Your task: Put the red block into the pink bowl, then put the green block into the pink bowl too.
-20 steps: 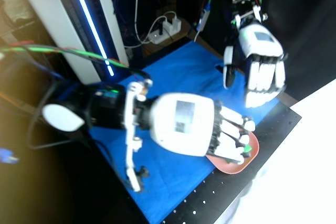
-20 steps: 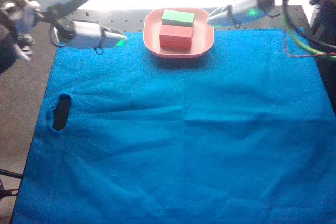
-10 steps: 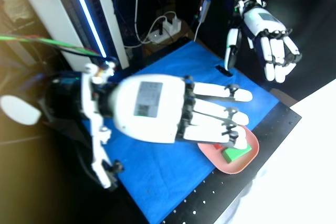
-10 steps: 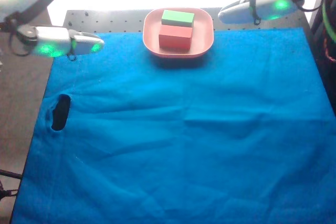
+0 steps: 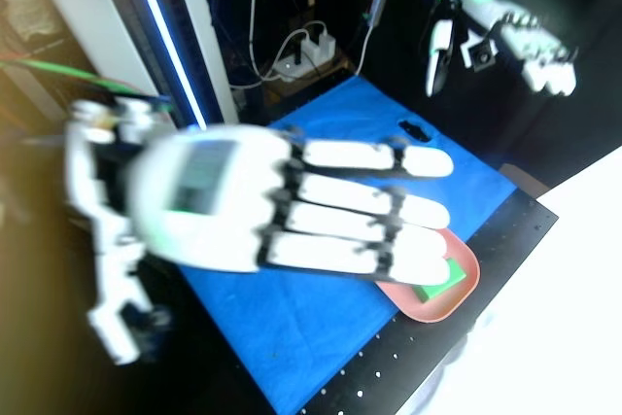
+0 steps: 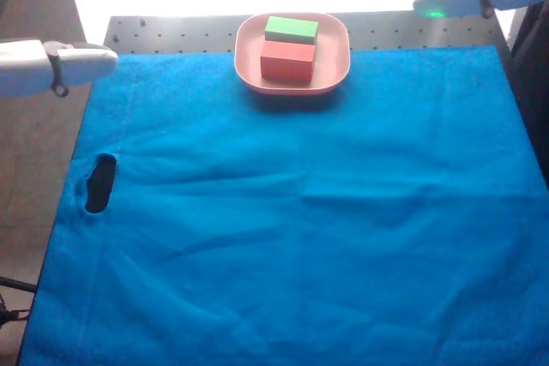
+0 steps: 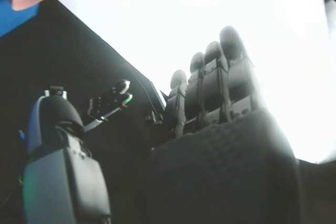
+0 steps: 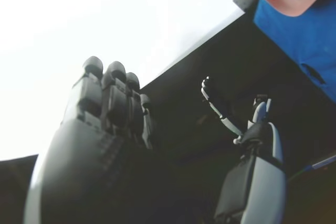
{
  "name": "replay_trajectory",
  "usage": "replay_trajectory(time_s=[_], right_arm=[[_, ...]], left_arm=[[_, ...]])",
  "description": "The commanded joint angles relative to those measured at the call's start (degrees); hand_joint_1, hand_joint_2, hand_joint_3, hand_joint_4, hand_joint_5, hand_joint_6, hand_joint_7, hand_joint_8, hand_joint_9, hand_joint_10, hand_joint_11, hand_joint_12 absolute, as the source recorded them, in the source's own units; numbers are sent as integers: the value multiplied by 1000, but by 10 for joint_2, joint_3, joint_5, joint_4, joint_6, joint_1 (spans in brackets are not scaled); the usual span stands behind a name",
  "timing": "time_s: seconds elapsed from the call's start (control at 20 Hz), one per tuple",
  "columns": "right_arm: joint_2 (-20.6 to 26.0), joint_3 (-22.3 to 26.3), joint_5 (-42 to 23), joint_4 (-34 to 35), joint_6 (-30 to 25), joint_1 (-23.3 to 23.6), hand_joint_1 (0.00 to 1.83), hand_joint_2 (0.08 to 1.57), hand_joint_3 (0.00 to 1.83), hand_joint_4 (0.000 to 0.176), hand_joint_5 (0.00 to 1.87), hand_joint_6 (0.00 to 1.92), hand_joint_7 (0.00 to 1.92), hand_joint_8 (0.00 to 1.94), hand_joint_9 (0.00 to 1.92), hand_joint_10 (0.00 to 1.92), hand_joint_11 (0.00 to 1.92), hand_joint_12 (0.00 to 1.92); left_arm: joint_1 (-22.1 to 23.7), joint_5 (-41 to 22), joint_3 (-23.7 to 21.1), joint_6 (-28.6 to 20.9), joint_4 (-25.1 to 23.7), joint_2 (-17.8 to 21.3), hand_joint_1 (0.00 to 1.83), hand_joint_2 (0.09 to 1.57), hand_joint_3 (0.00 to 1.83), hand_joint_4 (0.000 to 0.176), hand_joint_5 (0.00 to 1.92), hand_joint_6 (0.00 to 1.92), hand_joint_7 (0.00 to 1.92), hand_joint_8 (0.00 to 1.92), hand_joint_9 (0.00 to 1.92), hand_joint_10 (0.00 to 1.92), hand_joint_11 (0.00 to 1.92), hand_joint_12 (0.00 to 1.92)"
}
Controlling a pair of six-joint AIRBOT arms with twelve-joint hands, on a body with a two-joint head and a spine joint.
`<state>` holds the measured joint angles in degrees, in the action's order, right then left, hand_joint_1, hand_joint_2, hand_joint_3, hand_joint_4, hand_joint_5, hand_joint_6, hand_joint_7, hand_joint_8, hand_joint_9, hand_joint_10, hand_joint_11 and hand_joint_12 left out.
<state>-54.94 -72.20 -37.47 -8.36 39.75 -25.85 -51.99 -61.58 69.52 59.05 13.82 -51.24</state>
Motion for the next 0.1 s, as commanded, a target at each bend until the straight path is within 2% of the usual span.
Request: replay_trajectory(time_s=[0.0,0.05], right_arm=[[6,4,-78,19,2,9,661,747,0,156,59,2,215,4,196,3,0,68],[9,8,-81,20,2,9,647,755,1,155,42,1,200,3,185,2,0,20]], left_arm=[[-7,-85,-3,2,20,5,618,941,0,107,0,0,72,5,127,6,0,512],[-18,-96,-6,2,29,7,626,957,4,124,7,1,87,6,135,5,0,501]])
